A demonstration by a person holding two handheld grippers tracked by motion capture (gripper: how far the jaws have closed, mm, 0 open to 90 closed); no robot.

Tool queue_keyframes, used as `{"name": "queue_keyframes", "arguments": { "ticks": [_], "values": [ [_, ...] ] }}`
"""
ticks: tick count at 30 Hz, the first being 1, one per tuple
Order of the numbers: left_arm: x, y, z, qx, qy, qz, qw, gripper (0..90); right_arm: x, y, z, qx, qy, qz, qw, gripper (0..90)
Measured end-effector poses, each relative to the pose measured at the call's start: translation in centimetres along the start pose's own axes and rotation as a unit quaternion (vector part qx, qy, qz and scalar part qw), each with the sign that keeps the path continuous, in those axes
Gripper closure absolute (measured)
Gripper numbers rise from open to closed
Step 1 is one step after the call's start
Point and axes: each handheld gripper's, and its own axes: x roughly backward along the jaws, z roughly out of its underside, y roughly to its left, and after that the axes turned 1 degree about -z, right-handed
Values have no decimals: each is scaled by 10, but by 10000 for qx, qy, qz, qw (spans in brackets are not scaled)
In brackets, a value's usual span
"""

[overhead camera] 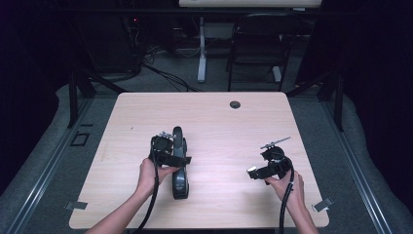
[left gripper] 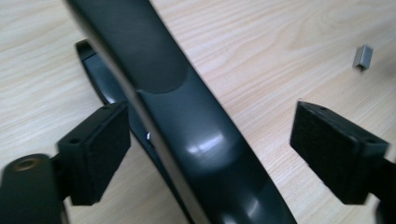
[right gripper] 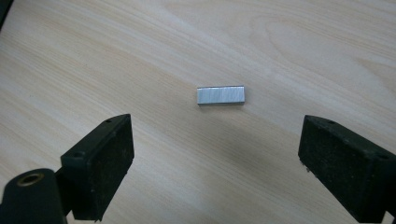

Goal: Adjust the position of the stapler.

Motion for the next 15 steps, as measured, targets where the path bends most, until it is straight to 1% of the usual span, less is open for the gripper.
{"name": "queue_keyframes", "arguments": {
  "ticks": [1,2,5,8,10,13,15],
  "values": [
    [-1,1,0,11,24,-36,10000,148,-1,1,0,-15,-13,-12,10000,107],
    [-3,2,1,26,44,-36,10000,168,-1,1,0,38,66,-11,10000,110],
    [-6,5,3,67,81,-135,9999,238,0,1,0,21,33,-24,10000,123],
    [-7,3,4,39,61,-108,9999,301,-1,1,0,41,53,-6,10000,127],
    [-7,3,6,62,12,-95,9999,308,-2,1,-1,-8,45,-26,10000,128],
    [-8,5,6,138,-10,-33,9999,316,0,3,-1,45,38,-17,10000,129],
    [-7,6,6,117,20,16,9999,321,1,2,-1,58,34,-19,10000,129]
  ]
}}
